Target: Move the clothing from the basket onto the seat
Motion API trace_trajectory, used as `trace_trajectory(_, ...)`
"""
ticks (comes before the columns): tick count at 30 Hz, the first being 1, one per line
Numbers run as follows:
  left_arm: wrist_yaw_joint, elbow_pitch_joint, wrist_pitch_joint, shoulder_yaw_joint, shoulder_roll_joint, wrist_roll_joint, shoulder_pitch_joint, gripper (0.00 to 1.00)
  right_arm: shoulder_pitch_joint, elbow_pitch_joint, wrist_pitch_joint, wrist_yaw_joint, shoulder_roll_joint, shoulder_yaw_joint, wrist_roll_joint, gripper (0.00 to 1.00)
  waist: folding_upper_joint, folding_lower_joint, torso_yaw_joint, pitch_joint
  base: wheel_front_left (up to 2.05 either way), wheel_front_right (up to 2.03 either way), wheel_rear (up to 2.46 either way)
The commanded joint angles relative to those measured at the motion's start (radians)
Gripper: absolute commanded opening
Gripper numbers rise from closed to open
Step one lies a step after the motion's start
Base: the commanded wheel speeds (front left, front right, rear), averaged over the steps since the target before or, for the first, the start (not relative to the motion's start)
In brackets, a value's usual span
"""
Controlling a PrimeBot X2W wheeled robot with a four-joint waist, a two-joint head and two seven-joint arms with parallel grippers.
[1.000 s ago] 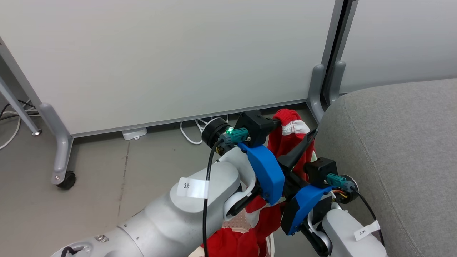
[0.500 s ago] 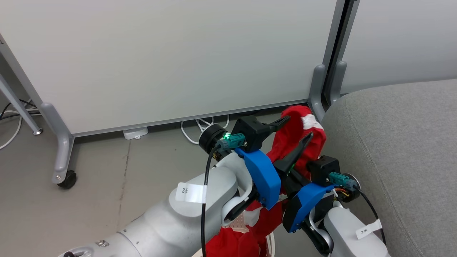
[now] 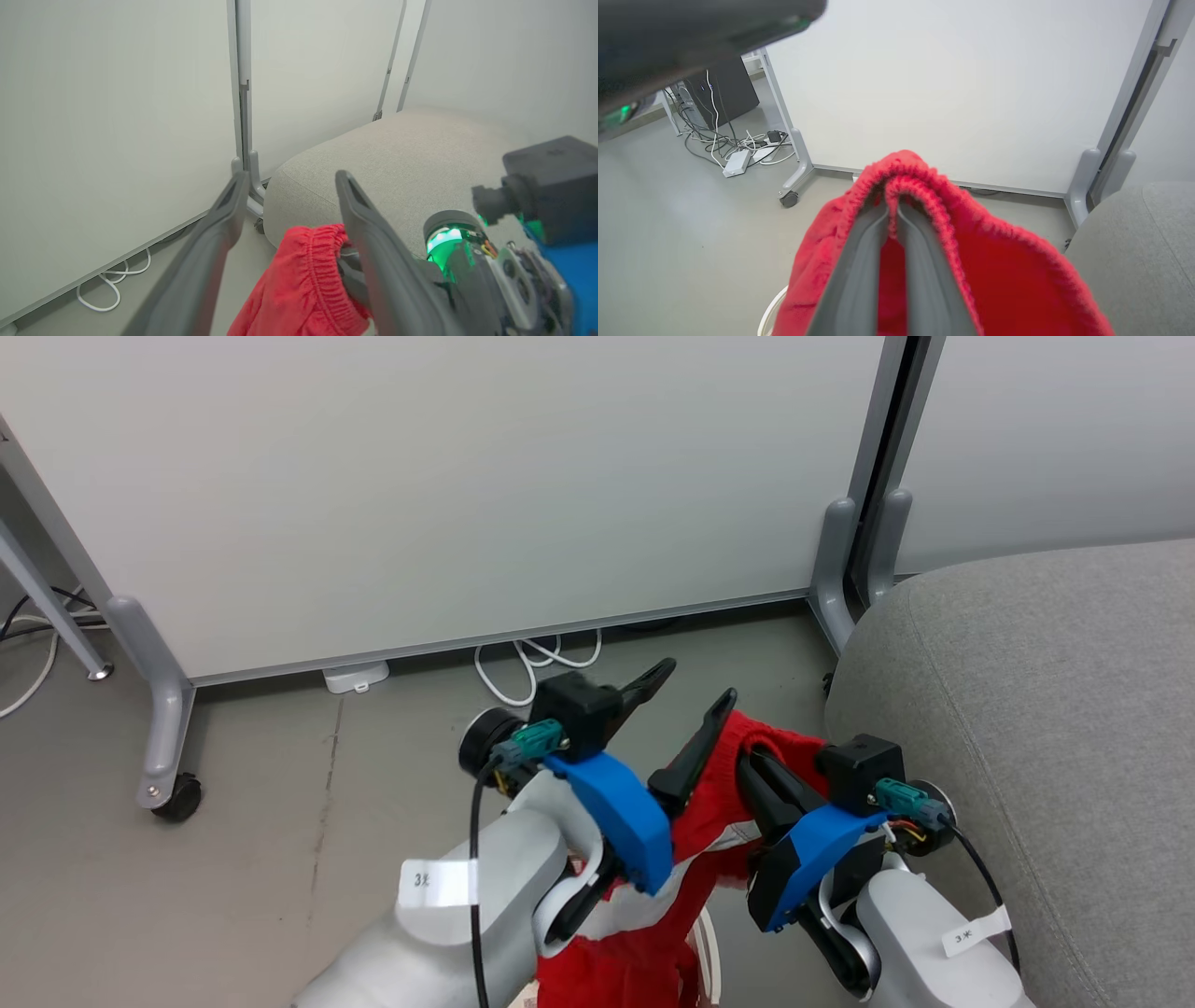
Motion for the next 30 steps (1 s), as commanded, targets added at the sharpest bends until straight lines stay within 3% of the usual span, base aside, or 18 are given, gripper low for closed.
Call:
trace_trajectory(1, 0.003, -0.011, -0.004, 0.030, 0.016, 0.025, 0.033, 1.00, -0.006, -0.007, -0.007, 0.000, -0.004, -0.005, -0.005, 0.00, 0.0000, 0.0000, 0.000, 0.000, 0.00, 0.00, 0.00)
trace_trajectory(14, -0.012, -0.197, -0.004, 0.404, 0.123, 0.338, 0.360, 1.00, 0.033, -0.054, 0.006, 0.000, -0.004, -0.061, -0.044, 0.00, 0.0000, 0.0000, -0.007, 0.006, 0.00, 0.00, 0.00)
trace_trajectory(22, -0.033, -0.243, -0.004, 0.558, 0.113, 0.442, 0.474, 1.00, 0.056, -0.081, 0.016, 0.000, -0.004, -0.088, -0.061, 0.00, 0.0000, 0.0000, -0.003, 0.006, 0.00, 0.00, 0.00)
trace_trajectory(30, -0.046, -0.249, -0.004, 0.634, 0.093, 0.497, 0.531, 1.00, 0.074, -0.099, 0.029, 0.000, -0.004, -0.097, -0.062, 0.00, 0.0000, 0.0000, -0.001, 0.001, 0.00, 0.00, 0.00)
